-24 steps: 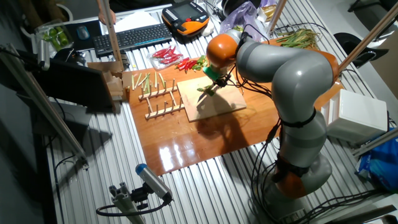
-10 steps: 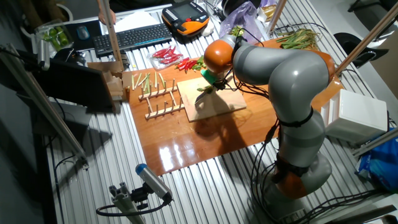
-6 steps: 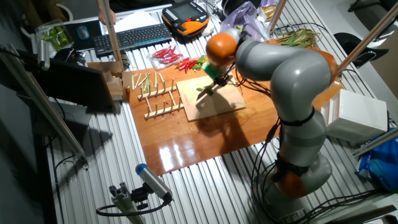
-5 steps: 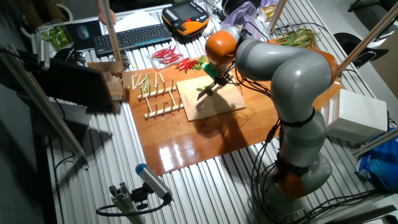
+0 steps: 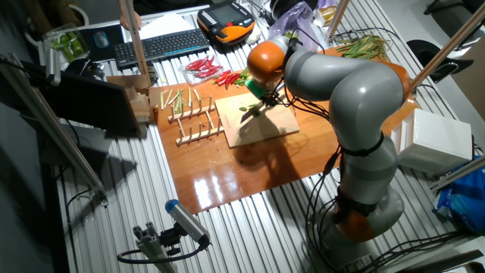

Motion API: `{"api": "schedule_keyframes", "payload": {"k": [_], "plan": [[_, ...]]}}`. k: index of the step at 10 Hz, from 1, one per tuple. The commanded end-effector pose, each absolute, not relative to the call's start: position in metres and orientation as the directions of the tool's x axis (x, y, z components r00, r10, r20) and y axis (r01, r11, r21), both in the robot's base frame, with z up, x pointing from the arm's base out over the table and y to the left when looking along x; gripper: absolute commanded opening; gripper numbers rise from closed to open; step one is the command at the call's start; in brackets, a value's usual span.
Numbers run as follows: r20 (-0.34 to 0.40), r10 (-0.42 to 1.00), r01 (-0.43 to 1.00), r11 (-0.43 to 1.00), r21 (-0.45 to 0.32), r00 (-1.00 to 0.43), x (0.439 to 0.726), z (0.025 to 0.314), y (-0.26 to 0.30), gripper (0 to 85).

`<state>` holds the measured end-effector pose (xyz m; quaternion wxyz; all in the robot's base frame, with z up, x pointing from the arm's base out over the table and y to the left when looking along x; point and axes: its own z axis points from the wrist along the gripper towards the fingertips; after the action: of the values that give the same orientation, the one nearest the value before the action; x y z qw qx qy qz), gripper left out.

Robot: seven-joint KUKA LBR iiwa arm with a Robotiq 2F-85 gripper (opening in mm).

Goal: Chop the chili peppers

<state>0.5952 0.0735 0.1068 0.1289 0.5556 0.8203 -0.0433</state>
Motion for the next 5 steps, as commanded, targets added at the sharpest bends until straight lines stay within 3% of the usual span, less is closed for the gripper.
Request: {"api": "schedule_keyframes", "payload": {"k": [1, 5], "plan": [[-0.262, 0.901, 0.923, 0.377, 0.075, -0.347, 0.5947, 0.1062, 0.0732, 0.0], [-0.275, 0.904, 0.928, 0.362, 0.085, -0.327, 0.5938, 0.0993, 0.0756, 0.0]]}}
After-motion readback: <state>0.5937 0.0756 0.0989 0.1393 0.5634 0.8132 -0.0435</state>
